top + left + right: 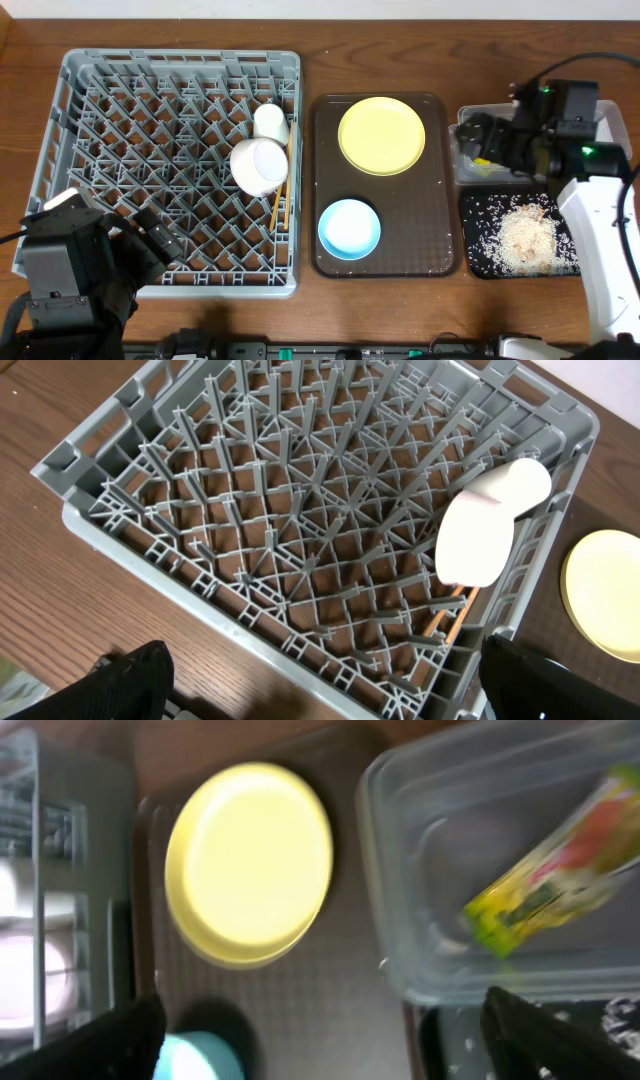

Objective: Sort waste into correct bins and load items into the dishwasher rack
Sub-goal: 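Raise the left arm and move it toward the blue bowl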

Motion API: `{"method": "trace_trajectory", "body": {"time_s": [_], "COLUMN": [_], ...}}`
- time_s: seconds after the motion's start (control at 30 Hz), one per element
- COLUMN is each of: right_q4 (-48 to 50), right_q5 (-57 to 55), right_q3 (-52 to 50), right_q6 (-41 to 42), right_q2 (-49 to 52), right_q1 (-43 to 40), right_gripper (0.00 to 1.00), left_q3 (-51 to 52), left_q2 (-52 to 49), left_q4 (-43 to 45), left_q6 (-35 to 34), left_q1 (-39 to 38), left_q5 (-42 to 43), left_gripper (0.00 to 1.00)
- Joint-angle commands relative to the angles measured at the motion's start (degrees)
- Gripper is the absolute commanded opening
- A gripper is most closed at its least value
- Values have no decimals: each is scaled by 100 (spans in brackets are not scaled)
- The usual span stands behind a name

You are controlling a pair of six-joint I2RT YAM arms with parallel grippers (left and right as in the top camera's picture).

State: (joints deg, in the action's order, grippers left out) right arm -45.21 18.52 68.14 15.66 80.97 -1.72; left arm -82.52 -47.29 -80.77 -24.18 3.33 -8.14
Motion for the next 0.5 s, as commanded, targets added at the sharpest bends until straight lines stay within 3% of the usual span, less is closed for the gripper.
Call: {"method": "trace_trajectory", "body": {"time_s": [0.0, 0.47], "right_q4": [-192, -258], "right_q5": [142, 140], "right_q3": [9, 9], "right_q6": [-72, -72], "right_q2": [4, 4], "right_q1": [212, 254], "right_gripper": [99, 99], "left_q3": [-9, -9], "left_q2": [7, 7], "left_q4": [2, 2], "left_q6": [-9, -9], "left_q1": [31, 31], "left_q5": [-94, -94], "left_gripper": [99, 98]}}
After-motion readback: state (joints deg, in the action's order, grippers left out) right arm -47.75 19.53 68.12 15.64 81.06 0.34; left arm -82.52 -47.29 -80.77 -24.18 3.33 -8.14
